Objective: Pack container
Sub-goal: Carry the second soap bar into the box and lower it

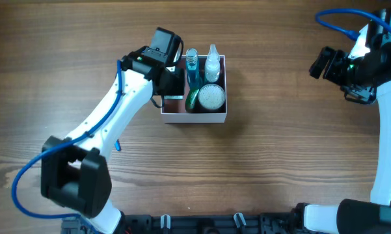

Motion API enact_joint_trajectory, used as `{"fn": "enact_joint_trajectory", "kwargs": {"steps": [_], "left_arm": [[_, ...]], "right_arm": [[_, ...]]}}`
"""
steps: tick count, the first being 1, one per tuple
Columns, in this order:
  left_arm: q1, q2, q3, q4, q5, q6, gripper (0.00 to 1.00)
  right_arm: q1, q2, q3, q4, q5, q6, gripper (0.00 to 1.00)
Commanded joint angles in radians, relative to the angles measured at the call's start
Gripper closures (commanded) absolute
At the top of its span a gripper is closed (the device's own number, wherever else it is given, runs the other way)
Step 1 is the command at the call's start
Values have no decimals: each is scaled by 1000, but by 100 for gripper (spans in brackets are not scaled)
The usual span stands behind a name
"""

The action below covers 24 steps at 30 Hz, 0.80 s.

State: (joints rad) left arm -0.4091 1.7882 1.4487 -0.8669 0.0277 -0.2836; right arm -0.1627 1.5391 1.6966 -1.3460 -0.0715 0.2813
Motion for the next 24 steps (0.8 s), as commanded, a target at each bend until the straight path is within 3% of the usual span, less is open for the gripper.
{"fn": "enact_joint_trajectory", "kwargs": {"steps": [1,2,3,4,7,8,9,10,12,14,19,24], "left_arm": [[5,8,19,2,2,-16,96],[5,7,19,0,2,-16,93],[5,7,19,-4,2,-16,83],[5,7,19,-9,2,-16,66],[5,7,19,-16,2,-16,64],[5,7,19,-16,2,-16,55],[5,7,19,-16,2,-16,38],[5,7,19,-16,2,-16,34],[5,7,19,-16,2,-16,33],[5,7,19,-16,2,-16,25],[5,7,19,-16,2,-16,25],[5,6,19,-16,35,-16,40]], "right_arm": [[0,15,3,-1,-13,-19,0],[0,15,3,-1,-13,-20,0],[0,15,3,-1,-13,-20,0],[0,15,3,-1,-13,-20,0],[0,15,3,-1,-13,-20,0],[0,15,3,-1,-13,-19,0],[0,15,3,-1,-13,-19,0],[0,15,3,-1,-13,-19,0],[0,15,3,-1,-13,-20,0],[0,15,3,-1,-13,-19,0],[0,15,3,-2,-13,-19,0],[0,15,3,-2,-13,-19,0]]}}
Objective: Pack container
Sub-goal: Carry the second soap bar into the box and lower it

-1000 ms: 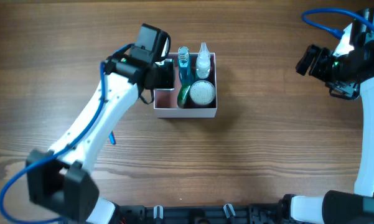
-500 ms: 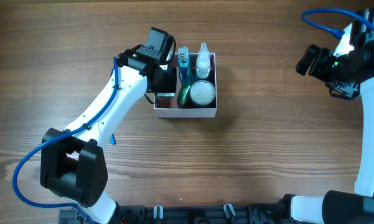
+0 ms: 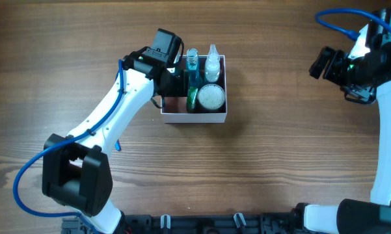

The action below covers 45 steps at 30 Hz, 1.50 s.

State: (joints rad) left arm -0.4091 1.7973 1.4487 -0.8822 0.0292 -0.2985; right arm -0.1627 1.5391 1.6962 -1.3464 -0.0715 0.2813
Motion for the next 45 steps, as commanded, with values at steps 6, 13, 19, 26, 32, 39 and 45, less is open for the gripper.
{"fn": "enact_joint_trajectory", "kwargs": {"steps": [6,13,19,26,32,39,45], "left_arm": [[-25,-18,19,0,60,4,76],[-112,-23,19,-4,60,7,96],[-185,-23,19,-4,53,7,96],[-184,-17,19,-4,49,6,96],[-185,39,19,-1,49,6,96],[-185,86,19,24,49,30,96],[-177,100,19,27,-26,33,96]], "right_arm": [[0,15,-3,0,-13,-19,0],[0,15,-3,1,-12,-20,0],[0,15,-3,1,-13,-19,0],[0,15,-3,0,-13,-19,0],[0,15,-3,0,-13,-20,0],[0,15,-3,-1,-13,-20,0],[0,15,-3,-1,-13,-20,0]]}}
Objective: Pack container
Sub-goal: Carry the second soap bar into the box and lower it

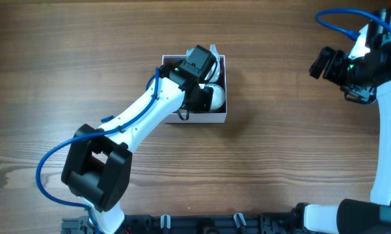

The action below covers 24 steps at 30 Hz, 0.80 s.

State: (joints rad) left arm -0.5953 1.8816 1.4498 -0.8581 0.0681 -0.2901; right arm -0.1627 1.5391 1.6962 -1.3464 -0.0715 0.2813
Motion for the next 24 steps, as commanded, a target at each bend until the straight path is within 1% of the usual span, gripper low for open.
{"fn": "enact_joint_trajectory", "kwargs": {"steps": [1,7,9,10,16,17,20,22,24], "left_arm": [[12,15,18,3,-103,25,96],[47,15,18,-2,-219,24,94],[64,15,18,-2,-227,24,93],[72,15,18,-2,-227,24,90],[121,15,18,-6,-226,24,88],[122,14,18,-8,-226,24,86],[122,1,18,-20,-226,24,76],[121,-19,18,-22,-226,24,63],[121,-53,18,-21,-226,24,53]], "right_arm": [[0,15,-3,-2,-13,-20,0],[0,15,-3,-2,-13,-20,0],[0,15,-3,-2,-13,-20,0],[0,15,-3,-2,-13,-20,0],[0,15,-3,-2,-13,-20,0],[0,15,-3,-2,-13,-20,0],[0,15,-3,-2,-12,-20,0],[0,15,-3,-1,-12,-20,0],[0,15,-3,-1,-12,-20,0]]}}
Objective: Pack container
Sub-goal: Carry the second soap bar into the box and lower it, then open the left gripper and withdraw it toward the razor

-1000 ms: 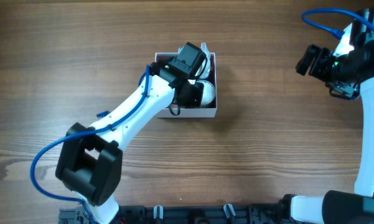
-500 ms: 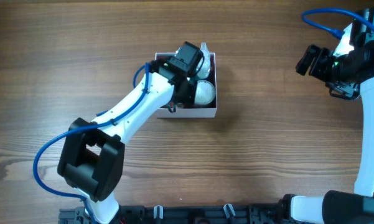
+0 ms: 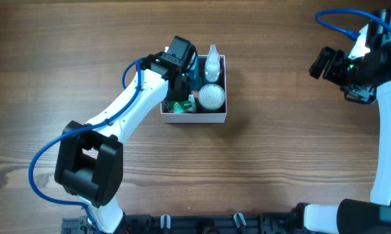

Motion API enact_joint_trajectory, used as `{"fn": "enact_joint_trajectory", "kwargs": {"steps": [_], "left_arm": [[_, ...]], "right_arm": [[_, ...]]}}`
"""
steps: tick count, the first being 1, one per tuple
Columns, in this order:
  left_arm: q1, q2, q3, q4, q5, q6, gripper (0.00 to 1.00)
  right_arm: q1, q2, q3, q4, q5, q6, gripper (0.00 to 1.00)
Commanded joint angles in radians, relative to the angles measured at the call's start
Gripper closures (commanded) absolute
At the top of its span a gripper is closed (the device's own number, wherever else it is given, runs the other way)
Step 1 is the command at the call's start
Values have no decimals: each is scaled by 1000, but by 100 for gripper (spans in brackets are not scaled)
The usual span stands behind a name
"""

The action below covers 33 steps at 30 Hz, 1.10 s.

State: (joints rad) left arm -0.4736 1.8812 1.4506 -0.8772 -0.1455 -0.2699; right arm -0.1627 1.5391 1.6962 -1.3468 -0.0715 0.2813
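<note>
A white open box [image 3: 211, 117] stands on the table left of centre. Inside it on the right are a clear bottle with a white cap [image 3: 212, 62] and a round white lid [image 3: 212, 96]. Between them and my arm shows part of a blue bottle [image 3: 196, 77]. A green item [image 3: 181, 105] lies in the box's near left corner. My left gripper [image 3: 179, 83] points down into the left half of the box just above the green item; its fingers are hidden under the wrist. My right gripper [image 3: 324, 63] hangs far off at the right edge, away from the box.
The brown wooden table [image 3: 280, 162] spreads all around the box. The right arm's base and blue cable [image 3: 338, 19] stand at the far right. Black mounts [image 3: 215, 221] line the front edge.
My left gripper has moved from over the middle of the box back to its left half. The green item now shows in the near left corner. The right arm is unchanged.
My left gripper was first at the box's left edge, with the green item lying in the middle beside the round lid. Then the gripper stood over the middle, covering those things. Now it is over the left half and the green item lies in the left corner.
</note>
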Motion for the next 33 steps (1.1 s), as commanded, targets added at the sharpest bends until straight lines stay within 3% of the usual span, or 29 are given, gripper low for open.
{"fn": "enact_joint_trajectory", "kwargs": {"steps": [1,4,6,7,12,17,23,28,33], "left_arm": [[-1,-78,18,-5,-13,3,48],[4,-145,18,-24,-13,3,32],[21,-200,18,-53,-13,-6,4],[31,-220,18,-65,-12,-10,0],[157,-328,18,-212,-5,-53,0],[370,-392,-17,-323,7,-49,0],[509,-454,-264,-175,219,-49,0],[511,-414,-479,-51,225,-98,0],[517,-352,-552,37,232,-161,0]], "right_arm": [[0,15,-3,-1,-12,-20,0],[0,15,-3,-1,-12,-20,0],[0,15,-3,-1,-12,-20,0],[0,15,-3,-1,-12,-21,0],[0,15,-3,-1,-13,-20,0],[0,15,-3,0,-12,-20,0],[0,15,-3,-1,-13,-20,0],[0,15,-3,-1,-20,-20,0],[0,15,-3,-1,-20,-21,0]]}}
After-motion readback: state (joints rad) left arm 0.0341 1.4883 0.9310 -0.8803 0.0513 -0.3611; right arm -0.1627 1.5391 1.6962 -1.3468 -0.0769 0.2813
